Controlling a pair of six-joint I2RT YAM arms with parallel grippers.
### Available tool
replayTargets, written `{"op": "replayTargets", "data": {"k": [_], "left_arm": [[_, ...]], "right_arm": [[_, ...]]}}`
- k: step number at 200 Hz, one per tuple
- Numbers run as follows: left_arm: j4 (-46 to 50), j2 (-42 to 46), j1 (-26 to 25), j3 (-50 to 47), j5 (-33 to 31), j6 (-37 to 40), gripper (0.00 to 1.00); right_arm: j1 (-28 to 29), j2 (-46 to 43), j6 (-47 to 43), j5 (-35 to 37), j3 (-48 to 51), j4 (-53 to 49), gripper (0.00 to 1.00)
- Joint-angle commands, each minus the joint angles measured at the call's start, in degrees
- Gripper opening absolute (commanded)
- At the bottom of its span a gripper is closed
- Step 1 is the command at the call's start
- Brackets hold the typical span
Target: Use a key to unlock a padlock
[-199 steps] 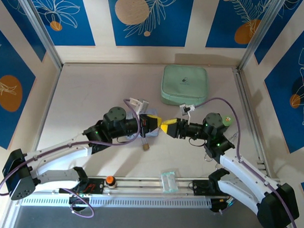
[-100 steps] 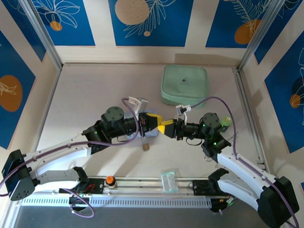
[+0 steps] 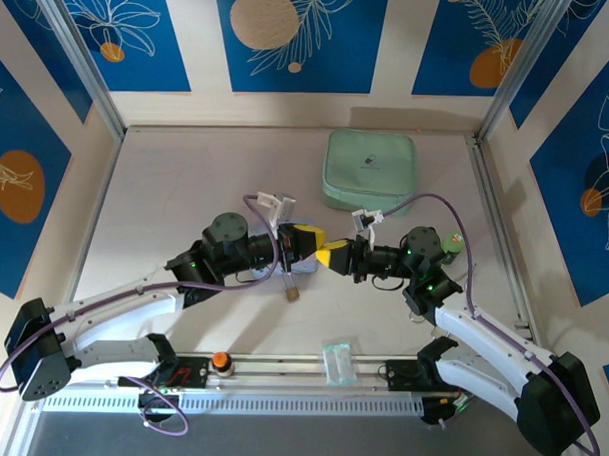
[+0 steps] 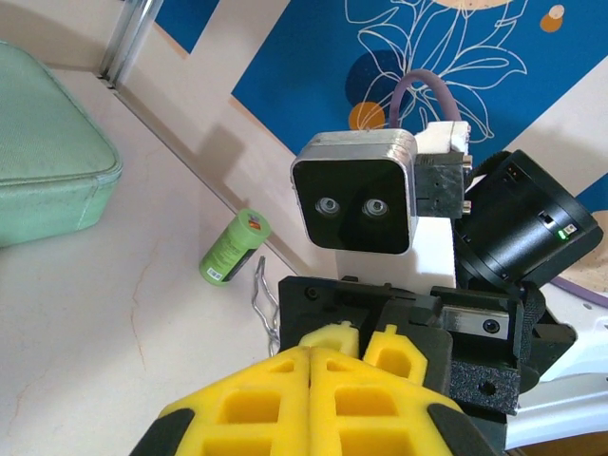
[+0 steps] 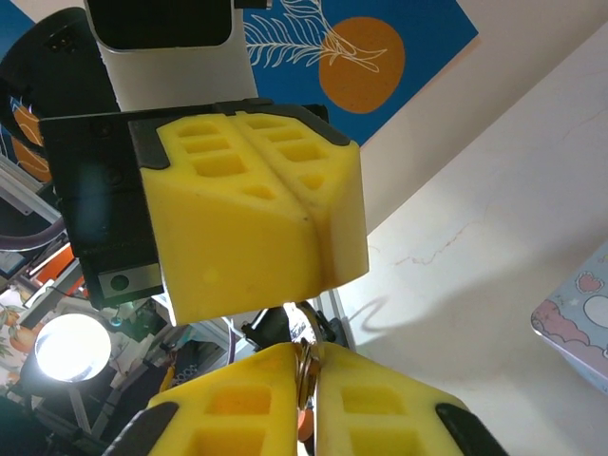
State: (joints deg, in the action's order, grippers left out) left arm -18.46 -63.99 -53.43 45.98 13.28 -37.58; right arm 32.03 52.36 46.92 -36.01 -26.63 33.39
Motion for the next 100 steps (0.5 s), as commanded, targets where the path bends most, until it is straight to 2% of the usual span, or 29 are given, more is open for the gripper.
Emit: {"op": "replayTargets", "data": {"k": [1, 29, 32, 67, 75, 88, 100], "left_arm": [[-2.3, -0.3, 0.3, -0.9, 1.3, -0.7, 0.0], [-1.2, 0.0, 0.2, -0.9, -0.5, -0.6, 0.0], [-1.2, 0.0, 0.2, -0.9, -0.6, -0.6, 0.0], [-1.4, 0.0, 0.3, -1.0, -1.4, -0.6, 0.0], [-1.7, 0.0, 0.3, -1.1, -1.5, -0.7, 0.05], [-1.6, 0.1, 0.2, -1.1, -1.8, -0.7, 0.07], [-0.7, 0.2, 0.3, -0.8, -2.7, -0.8, 0.18]], "right_arm": [[0.5, 0.4, 0.1, 0.2, 1.1, 1.6, 0.06], [0.5, 0.4, 0.0, 0.6, 1.3, 1.6, 0.03], [0.5, 0.4, 0.0, 0.7, 1.4, 1.6, 0.0], [0.5, 0.5, -0.2, 1.0, 1.2, 1.3, 0.0], [0.6, 0.4, -0.3, 1.1, 1.2, 1.0, 0.0], [0.5, 0.4, -0.4, 1.2, 1.3, 1.0, 0.0], [0.5, 0.4, -0.4, 1.4, 1.5, 0.8, 0.0]]}}
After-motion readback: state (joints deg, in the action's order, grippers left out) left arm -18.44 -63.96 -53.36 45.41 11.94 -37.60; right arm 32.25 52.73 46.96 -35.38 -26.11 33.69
